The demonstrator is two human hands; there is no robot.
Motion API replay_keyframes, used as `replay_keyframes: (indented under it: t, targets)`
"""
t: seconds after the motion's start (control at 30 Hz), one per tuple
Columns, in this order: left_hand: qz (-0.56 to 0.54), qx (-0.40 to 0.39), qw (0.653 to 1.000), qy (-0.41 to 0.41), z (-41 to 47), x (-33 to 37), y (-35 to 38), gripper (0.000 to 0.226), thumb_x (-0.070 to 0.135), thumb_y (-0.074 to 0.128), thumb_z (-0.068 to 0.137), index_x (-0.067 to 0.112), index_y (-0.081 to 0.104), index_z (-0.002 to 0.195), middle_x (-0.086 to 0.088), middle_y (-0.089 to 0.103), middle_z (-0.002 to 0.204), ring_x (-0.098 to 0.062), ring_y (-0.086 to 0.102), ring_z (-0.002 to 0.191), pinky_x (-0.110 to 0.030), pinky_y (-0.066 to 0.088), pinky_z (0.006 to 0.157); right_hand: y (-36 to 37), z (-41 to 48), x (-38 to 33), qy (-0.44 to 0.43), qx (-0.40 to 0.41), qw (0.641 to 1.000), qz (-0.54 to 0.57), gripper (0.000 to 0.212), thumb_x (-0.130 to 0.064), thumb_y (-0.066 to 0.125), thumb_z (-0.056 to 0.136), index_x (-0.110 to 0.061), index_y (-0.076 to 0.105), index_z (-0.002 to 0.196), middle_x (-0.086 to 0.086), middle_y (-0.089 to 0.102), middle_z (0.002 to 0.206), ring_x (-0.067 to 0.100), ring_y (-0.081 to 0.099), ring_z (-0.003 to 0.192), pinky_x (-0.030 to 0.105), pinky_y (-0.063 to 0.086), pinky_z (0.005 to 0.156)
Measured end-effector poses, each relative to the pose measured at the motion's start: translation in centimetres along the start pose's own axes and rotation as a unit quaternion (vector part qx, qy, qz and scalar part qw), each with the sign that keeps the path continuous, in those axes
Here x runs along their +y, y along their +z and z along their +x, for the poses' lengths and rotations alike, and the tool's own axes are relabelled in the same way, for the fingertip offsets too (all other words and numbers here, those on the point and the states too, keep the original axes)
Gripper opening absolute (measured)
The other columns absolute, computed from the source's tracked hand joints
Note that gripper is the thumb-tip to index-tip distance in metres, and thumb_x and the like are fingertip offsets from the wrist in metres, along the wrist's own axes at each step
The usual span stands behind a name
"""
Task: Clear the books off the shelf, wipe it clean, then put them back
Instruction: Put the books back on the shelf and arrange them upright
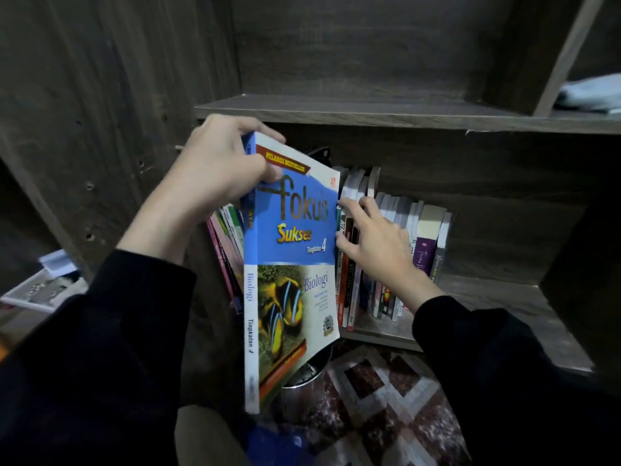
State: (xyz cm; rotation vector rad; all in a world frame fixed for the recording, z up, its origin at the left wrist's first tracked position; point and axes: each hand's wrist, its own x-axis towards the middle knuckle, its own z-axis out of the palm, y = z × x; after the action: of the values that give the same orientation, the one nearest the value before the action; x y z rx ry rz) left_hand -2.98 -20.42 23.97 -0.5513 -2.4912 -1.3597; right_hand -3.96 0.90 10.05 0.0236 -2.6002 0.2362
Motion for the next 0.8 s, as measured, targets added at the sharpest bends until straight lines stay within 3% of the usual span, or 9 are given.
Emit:
replay_keyframes:
  t: [0.1, 0.23, 0.33, 0.4, 0.5, 0.6, 0.67, 0.73, 0.8]
  targets:
    - [-0.030, 0.017, 0.999, 0.037, 0.2, 0.0, 0.7, 0.034, 0.005, 0.075, 0.074, 0.037, 0.067, 0.086, 0.005, 0.071, 0.091, -0.015, 0.069, 0.088, -0.038, 0.057, 0.079, 0.0, -0.1, 0.1, 0.000, 0.003, 1.000, -0.003, 0.050, -0.045, 0.047, 0.093, -0.032, 0.032, 0.139, -0.001, 0.040, 0.126, 0.022, 0.060, 0.074, 0.028, 0.037, 0.055]
    - [0.004, 0.099, 0.991, 0.087, -0.2, -1.2, 3.1, 0.037, 0.017, 0.071, 0.070, 0.039, 0.066, 0.100, 0.011, 0.069, 0.093, -0.020, 0.065, 0.096, -0.041, 0.053, 0.089, 0.0, -0.4, 0.4, 0.000, 0.011, 1.000, -0.007, 0.049, -0.045, 0.046, 0.093, -0.030, 0.034, 0.138, 0.000, 0.041, 0.123, 0.021, 0.059, 0.072, 0.028, 0.039, 0.054]
    - [0.004, 0.134, 0.986, 0.100, -1.2, -3.1, 6.6, 0.037, 0.010, 0.066, 0.079, 0.028, 0.064, 0.112, 0.012, 0.065, 0.094, -0.020, 0.063, 0.096, -0.043, 0.051, 0.089, 0.0, -0.4, 0.3, 0.002, 0.014, 1.000, -0.007, 0.049, -0.045, 0.046, 0.093, -0.030, 0.034, 0.138, 0.000, 0.041, 0.121, 0.020, 0.056, 0.070, 0.027, 0.035, 0.053]
    - [0.000, 0.164, 0.983, 0.088, -2.1, -4.4, 9.0, 0.036, 0.009, 0.064, 0.085, 0.023, 0.062, 0.117, 0.008, 0.066, 0.093, -0.016, 0.063, 0.085, -0.038, 0.053, 0.082, 0.0, -0.5, 0.2, 0.003, 0.016, 1.000, -0.010, 0.049, -0.044, 0.046, 0.093, -0.030, 0.034, 0.138, 0.000, 0.042, 0.121, 0.020, 0.056, 0.068, 0.027, 0.032, 0.052]
    - [-0.001, 0.174, 0.980, 0.093, -3.1, -6.2, 12.2, 0.035, 0.006, 0.061, 0.089, 0.017, 0.059, 0.122, 0.000, 0.065, 0.072, -0.006, 0.054, 0.050, -0.012, 0.040, 0.047, 0.0, -0.7, 0.0, 0.007, 0.017, 1.000, -0.015, 0.050, -0.043, 0.047, 0.092, -0.030, 0.035, 0.139, 0.000, 0.042, 0.121, 0.021, 0.054, 0.066, 0.025, 0.022, 0.046]
    - [0.016, 0.165, 0.981, 0.098, -3.7, -8.0, 14.9, 0.035, 0.005, 0.058, 0.091, 0.014, 0.056, 0.125, 0.000, 0.058, 0.063, -0.001, 0.039, 0.038, -0.012, 0.032, 0.044, -0.1, -0.9, -0.2, 0.013, 0.017, 1.000, -0.014, 0.049, -0.044, 0.047, 0.092, -0.030, 0.036, 0.138, 0.001, 0.042, 0.120, 0.023, 0.058, 0.073, 0.026, 0.028, 0.051]
    - [0.028, 0.177, 0.979, 0.101, -4.0, -9.0, 15.8, 0.036, 0.006, 0.057, 0.092, 0.013, 0.054, 0.127, -0.007, 0.063, 0.066, -0.003, 0.041, 0.044, -0.018, 0.037, 0.048, -0.2, -0.9, -0.3, 0.009, 0.015, 1.000, -0.022, 0.049, -0.044, 0.046, 0.092, -0.029, 0.036, 0.137, 0.002, 0.042, 0.121, 0.024, 0.059, 0.074, 0.028, 0.031, 0.052]
    - [0.034, 0.210, 0.974, 0.078, -4.3, -9.6, 16.1, 0.040, 0.009, 0.053, 0.095, 0.015, 0.047, 0.134, -0.012, 0.067, 0.081, -0.016, 0.057, 0.056, -0.019, 0.040, 0.054, -0.3, -0.8, -0.4, 0.002, 0.010, 1.000, -0.028, 0.049, -0.045, 0.045, 0.093, -0.029, 0.034, 0.138, 0.002, 0.042, 0.122, 0.023, 0.060, 0.074, 0.027, 0.031, 0.052]
    - [0.016, 0.216, 0.975, 0.043, -5.2, -10.1, 16.7, 0.056, 0.010, 0.047, 0.098, 0.021, 0.024, 0.148, -0.014, 0.061, 0.116, -0.021, 0.063, 0.096, -0.025, 0.048, 0.074, -0.3, -0.7, -0.4, -0.004, 0.003, 1.000, -0.030, 0.049, -0.046, 0.044, 0.094, -0.030, 0.033, 0.140, 0.002, 0.041, 0.125, 0.023, 0.061, 0.076, 0.027, 0.031, 0.053]
